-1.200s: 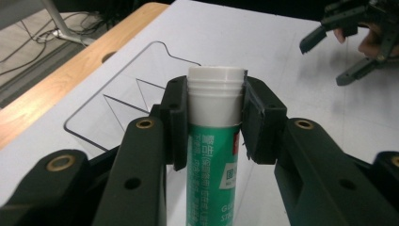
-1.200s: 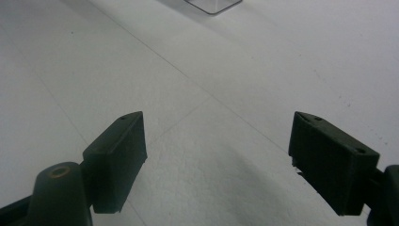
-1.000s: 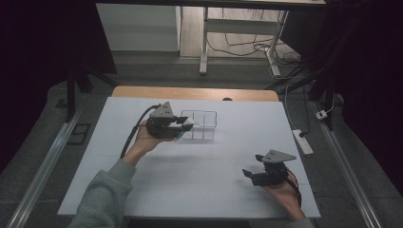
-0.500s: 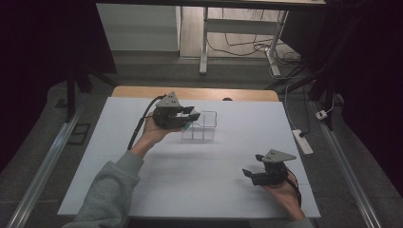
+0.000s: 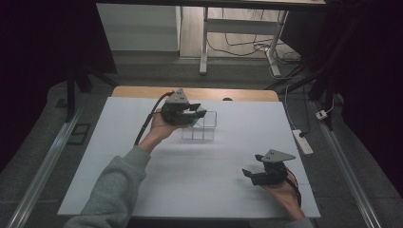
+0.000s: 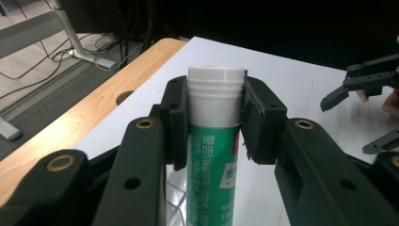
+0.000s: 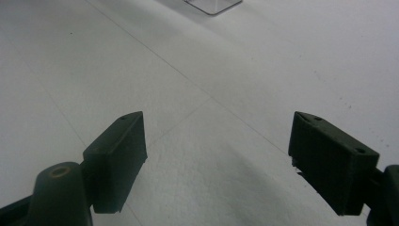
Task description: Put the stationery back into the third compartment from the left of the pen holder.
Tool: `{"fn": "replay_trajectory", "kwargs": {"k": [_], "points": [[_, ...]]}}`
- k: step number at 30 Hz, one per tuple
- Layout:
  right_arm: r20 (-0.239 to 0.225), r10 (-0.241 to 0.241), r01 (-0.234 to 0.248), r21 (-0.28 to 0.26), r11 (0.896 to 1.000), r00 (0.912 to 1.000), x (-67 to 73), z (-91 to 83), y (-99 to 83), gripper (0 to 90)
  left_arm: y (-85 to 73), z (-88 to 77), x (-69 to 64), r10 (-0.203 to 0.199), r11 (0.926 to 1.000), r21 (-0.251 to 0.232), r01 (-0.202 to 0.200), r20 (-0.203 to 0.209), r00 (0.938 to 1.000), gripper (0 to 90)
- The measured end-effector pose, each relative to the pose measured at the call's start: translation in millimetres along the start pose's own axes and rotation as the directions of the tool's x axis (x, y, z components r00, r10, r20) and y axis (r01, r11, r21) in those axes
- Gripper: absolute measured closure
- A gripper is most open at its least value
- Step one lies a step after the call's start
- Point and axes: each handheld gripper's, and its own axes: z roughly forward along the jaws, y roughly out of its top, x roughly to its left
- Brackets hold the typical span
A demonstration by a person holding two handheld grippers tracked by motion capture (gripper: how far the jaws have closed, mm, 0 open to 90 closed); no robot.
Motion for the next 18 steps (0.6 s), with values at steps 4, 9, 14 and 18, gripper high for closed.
{"fn": "replay_trajectory", "kwargs": {"k": [4,9,14,18], "points": [[0.0,-0.004,0.004,0.001,1.0,1.0,0.1,0.4,-0.1,18.7,4.9,4.6,0.3,0.004,1.0,-0.004,-0.004,0.001,1.0,64.5],[0.001,0.0,0.0,0.006,1.0,1.0,0.1,0.8,-0.2,18.7,7.6,12.8,1.5,0.001,1.0,0.005,-0.001,0.003,1.0,64.6],[0.001,-0.002,0.002,0.007,1.0,1.0,0.0,1.0,-0.2,18.7,9.0,21.0,3.2,-0.007,1.0,0.006,0.007,-0.002,1.0,64.5],[0.001,-0.004,0.004,0.011,1.0,1.0,-0.1,1.1,-0.1,18.7,9.2,27.6,6.9,-0.028,0.9996,-0.005,0.028,-0.005,0.9996,64.5]]}}
